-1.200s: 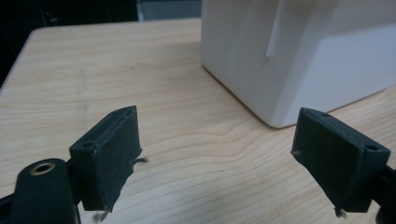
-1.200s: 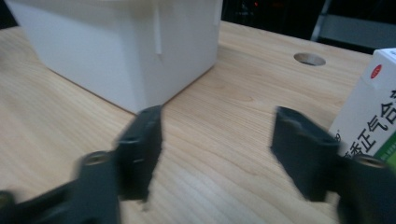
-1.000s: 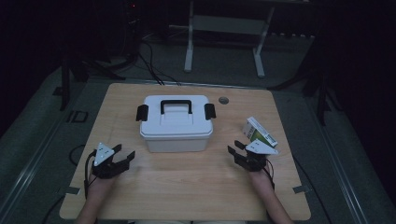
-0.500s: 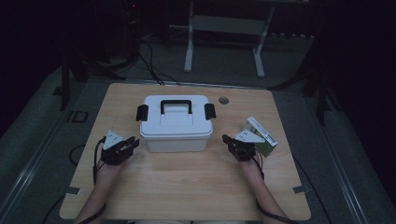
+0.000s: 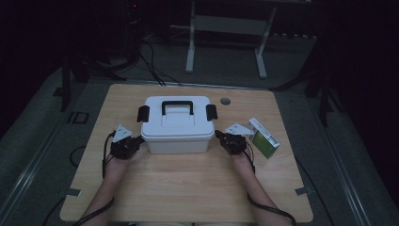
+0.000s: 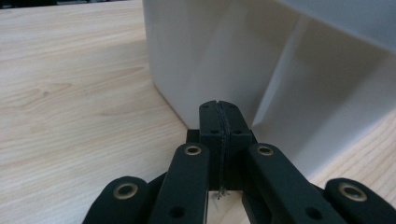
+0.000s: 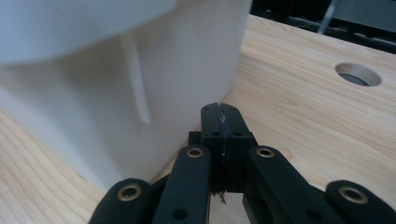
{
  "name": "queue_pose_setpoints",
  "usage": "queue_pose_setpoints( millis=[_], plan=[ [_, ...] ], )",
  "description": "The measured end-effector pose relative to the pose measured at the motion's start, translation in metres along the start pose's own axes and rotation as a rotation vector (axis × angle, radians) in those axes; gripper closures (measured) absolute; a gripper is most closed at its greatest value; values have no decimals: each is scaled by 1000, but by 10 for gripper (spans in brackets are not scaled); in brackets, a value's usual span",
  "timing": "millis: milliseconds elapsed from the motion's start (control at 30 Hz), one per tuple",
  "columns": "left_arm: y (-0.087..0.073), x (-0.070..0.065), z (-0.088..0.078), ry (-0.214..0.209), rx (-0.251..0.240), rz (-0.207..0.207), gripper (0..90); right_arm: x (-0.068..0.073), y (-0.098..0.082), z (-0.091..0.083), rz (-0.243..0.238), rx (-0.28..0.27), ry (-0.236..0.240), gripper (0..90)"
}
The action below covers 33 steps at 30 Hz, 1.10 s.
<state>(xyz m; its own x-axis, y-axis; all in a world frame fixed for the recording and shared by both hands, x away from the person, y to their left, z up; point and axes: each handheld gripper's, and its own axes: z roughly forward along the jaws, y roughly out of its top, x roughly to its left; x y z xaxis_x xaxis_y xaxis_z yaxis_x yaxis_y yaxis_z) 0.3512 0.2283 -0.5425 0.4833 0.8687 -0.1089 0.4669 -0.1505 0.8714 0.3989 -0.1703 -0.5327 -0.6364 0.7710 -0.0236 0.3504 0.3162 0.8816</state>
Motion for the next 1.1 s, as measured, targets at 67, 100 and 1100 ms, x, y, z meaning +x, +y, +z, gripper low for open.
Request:
queue_pose_setpoints(
  millis=[67,100,1100],
  plan=[
    [3,-2,4,15,6,13,894,3,3,3,2,-5,9,897],
    [3,-2,4,15,6,13,893,3,3,3,2,-5,9,897],
    [7,-16,-2,-3,-9,43,897,15,-2,-13,14,-16,46,900]
  ],
)
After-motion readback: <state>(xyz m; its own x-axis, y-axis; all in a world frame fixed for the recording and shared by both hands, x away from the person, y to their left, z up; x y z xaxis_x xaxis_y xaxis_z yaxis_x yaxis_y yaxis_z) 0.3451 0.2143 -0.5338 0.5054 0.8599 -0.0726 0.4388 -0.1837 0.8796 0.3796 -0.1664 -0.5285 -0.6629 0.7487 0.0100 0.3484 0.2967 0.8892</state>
